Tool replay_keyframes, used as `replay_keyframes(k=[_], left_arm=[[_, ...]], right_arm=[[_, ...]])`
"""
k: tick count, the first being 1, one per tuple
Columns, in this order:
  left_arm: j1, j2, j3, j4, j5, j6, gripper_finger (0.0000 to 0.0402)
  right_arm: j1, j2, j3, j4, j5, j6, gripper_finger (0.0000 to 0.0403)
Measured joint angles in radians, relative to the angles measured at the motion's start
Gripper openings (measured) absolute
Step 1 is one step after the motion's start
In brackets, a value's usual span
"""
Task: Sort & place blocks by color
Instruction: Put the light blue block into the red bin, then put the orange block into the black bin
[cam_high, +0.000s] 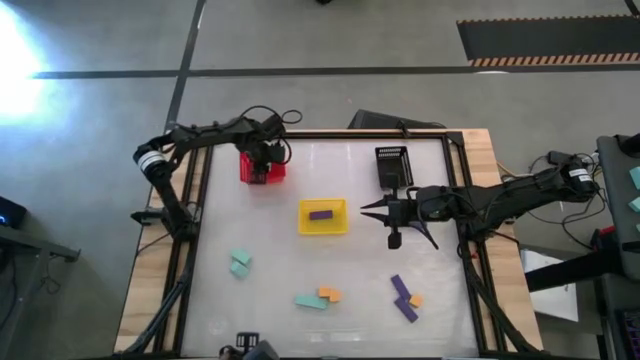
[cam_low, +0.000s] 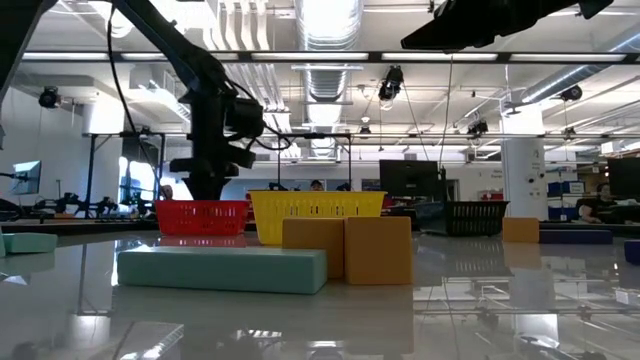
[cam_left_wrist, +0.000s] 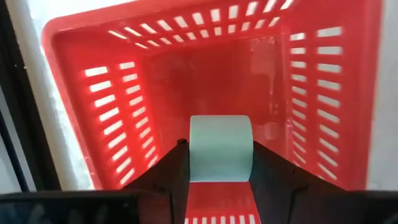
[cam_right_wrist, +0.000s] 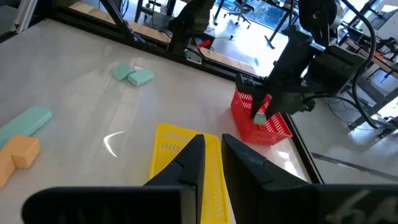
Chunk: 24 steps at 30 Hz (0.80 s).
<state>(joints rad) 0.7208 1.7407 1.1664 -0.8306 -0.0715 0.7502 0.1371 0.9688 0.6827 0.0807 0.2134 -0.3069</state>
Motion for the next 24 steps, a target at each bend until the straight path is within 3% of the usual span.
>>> replay_keyframes(k=[7,18,24], left_arm=[[0.0,0.002,-0.002,0.018,-0.023,0.0,0.0182],[-0.023,-0.042,0.024,-0.035,-0.042,-0.028,0.0189],[-0.108,-0.127,0.072,-0.157,-0.042,-0.23,0.019]], right_arm=[[0.0,0.0,0.0,-0.002,0.0,0.0,0.0043],[0.0,0.0,0.0,-0.003,0.0,0.013,0.0043],[0.0,0.0,0.0,-0.003,0.0,0.025,0.0043]])
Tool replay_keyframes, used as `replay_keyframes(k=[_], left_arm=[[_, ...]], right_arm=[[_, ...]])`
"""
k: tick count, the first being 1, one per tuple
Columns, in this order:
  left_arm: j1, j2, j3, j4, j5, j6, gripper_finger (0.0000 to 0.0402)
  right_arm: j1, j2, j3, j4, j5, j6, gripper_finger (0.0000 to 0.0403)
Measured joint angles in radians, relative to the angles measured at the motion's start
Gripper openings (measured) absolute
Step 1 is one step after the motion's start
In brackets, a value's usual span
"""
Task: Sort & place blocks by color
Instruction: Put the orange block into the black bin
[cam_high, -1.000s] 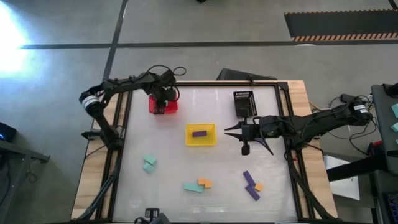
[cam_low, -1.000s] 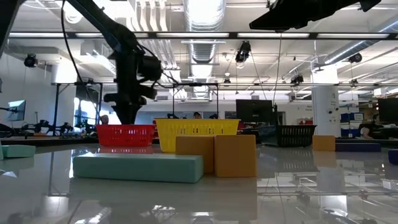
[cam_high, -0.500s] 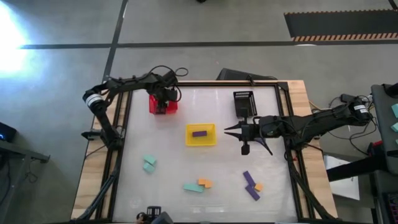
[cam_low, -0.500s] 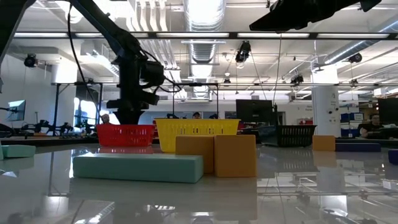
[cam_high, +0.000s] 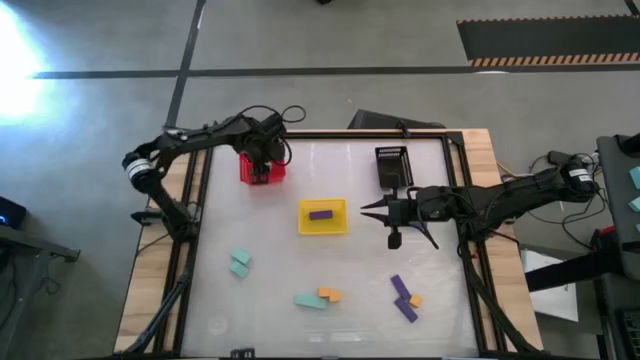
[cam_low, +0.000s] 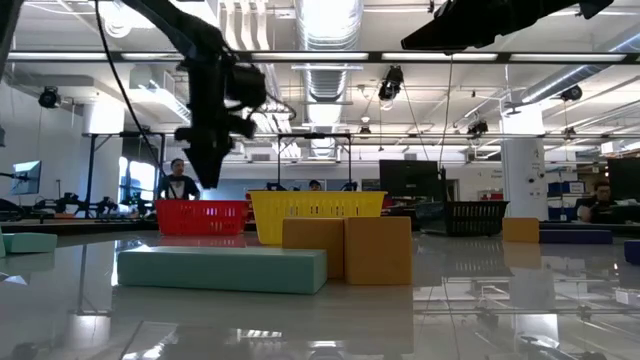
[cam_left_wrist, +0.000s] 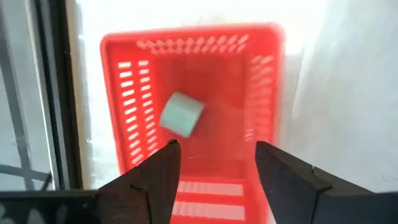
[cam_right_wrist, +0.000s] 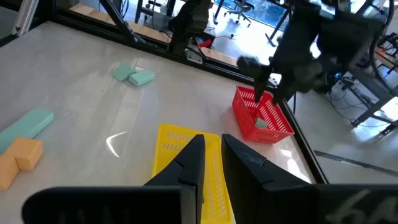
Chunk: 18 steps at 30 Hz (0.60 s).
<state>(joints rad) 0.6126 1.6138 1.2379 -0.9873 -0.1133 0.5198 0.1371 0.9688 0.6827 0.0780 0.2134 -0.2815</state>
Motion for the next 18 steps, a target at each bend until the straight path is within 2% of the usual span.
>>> replay_keyframes(k=[5,11,18], left_arm=[[-0.154,-0.138,-0.036,0.062,0.001,-0.171,0.0191],[-0.382,-0.299,-0.131,0.306,-0.009,-0.354,0.0191],[-0.586,-0.418,-0.278,0.688,-0.163,-0.435,0.0191]], right_arm=[[0.0,0.0,0.0,0.0,0.0,0.011,0.0043],[0.0,0.0,0.0,0.0,0.0,0.031,0.0043],[0.0,0.0,0.0,-0.005,0.007,0.076,0.0043]])
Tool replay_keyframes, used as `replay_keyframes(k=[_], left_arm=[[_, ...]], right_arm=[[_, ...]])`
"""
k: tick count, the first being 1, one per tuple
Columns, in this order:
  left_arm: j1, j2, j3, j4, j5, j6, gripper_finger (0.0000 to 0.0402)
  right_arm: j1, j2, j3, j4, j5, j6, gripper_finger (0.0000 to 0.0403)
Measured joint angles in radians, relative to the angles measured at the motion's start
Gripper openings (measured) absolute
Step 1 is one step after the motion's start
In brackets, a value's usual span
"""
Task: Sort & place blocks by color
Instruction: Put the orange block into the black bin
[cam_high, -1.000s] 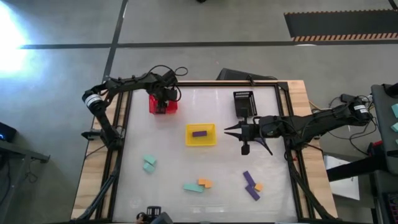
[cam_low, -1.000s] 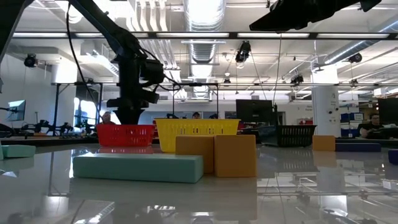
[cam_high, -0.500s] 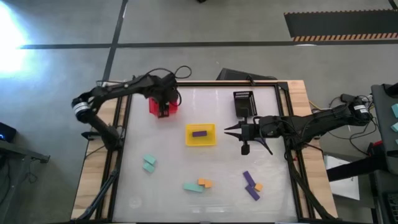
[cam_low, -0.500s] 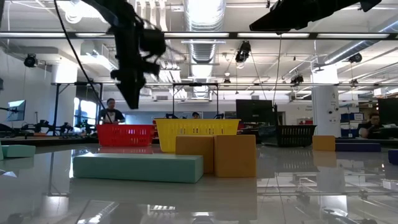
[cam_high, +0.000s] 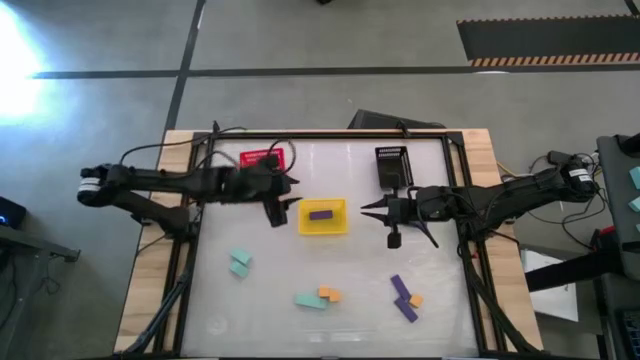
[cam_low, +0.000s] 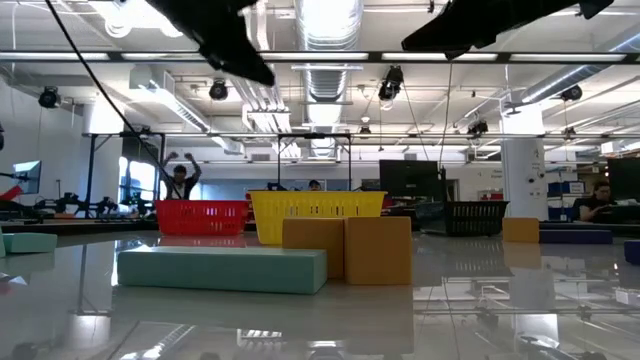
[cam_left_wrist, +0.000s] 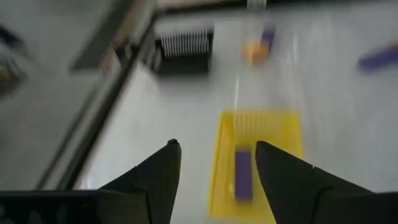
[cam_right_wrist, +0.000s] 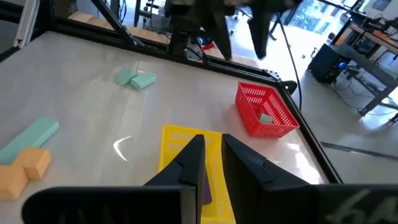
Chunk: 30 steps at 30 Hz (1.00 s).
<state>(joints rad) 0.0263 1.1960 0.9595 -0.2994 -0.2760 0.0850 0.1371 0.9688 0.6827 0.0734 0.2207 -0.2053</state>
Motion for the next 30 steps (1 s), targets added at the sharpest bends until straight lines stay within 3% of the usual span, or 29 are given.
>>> replay_keyframes(k=[6,10,21,26,30], left_arm=[[-0.06,-0.038,-0.159,0.434,-0.022,0.044,0.0191],[-0.06,-0.065,-0.216,0.542,-0.025,0.052,0.0191],[-0.061,-0.156,-0.263,0.525,-0.026,0.053,0.0191],[-0.061,-0.191,-0.305,0.526,-0.025,0.06,0.0191],[-0.061,-0.225,-0.336,0.521,-0.025,0.06,0.0191]], right_arm=[[0.0,0.0,0.0,-0.077,0.11,0.147,0.0043],[0.0,0.003,0.0,-0.181,0.162,0.324,0.0043],[0.0,0.021,0.014,-0.368,0.232,0.832,0.0043],[-0.005,0.045,0.12,-0.684,0.304,1.038,0.0043],[-0.031,0.103,0.189,-0.997,0.292,1.253,0.0043]])
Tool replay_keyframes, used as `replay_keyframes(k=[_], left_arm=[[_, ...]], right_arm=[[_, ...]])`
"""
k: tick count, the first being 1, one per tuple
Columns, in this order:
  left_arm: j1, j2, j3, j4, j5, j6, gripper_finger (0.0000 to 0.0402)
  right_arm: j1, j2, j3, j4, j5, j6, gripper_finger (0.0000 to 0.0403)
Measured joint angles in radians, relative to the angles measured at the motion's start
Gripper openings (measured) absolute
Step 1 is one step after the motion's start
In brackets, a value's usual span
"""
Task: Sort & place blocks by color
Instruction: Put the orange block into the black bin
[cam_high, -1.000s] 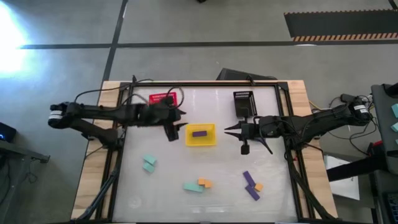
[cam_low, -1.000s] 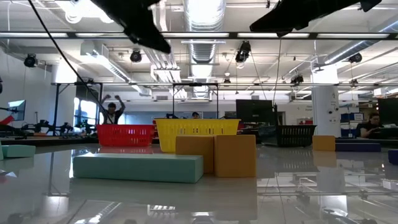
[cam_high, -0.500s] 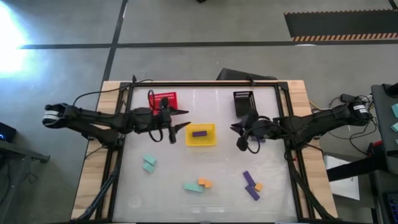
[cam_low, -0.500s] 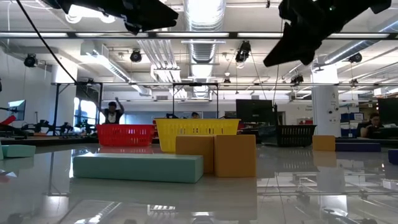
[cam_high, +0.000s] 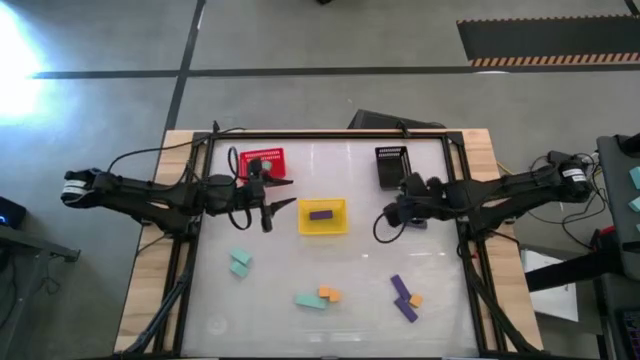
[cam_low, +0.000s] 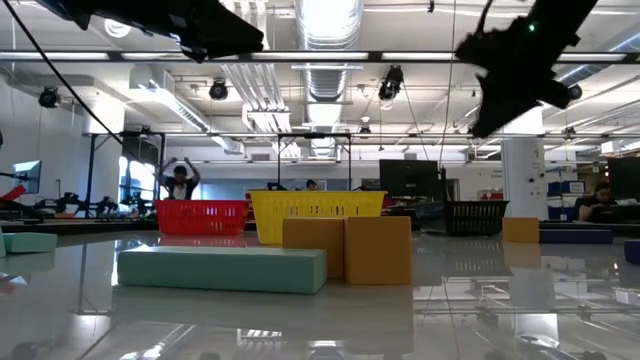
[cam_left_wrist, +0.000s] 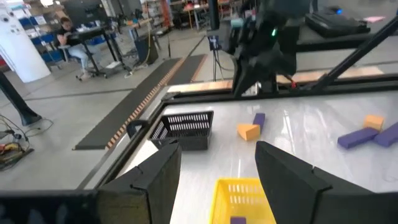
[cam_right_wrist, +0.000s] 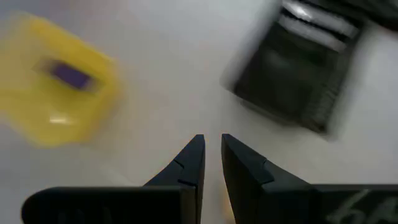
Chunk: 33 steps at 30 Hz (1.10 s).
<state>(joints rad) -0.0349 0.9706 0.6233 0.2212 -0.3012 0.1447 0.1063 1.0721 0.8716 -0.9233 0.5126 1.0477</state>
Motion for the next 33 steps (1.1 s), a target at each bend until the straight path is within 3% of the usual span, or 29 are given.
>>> replay_keyframes(k=[4,11,22,33], left_arm=[[0.0,-0.031,-0.029,-0.001,0.0,0.03,0.0191],[0.0,-0.095,-0.093,-0.031,0.0,0.045,0.0191],[0.0,-0.172,-0.178,-0.061,0.0,0.049,0.0191],[0.001,-0.214,-0.224,-0.134,0.0,0.071,0.0191]], right_arm=[[-0.015,0.065,0.029,-0.193,-0.028,0.171,0.0043],[-0.015,0.141,0.048,-0.193,-0.049,0.222,0.0056],[-0.018,0.242,0.056,-0.188,-0.043,0.394,0.0162],[-0.026,0.356,0.056,-0.116,-0.049,0.402,0.024]])
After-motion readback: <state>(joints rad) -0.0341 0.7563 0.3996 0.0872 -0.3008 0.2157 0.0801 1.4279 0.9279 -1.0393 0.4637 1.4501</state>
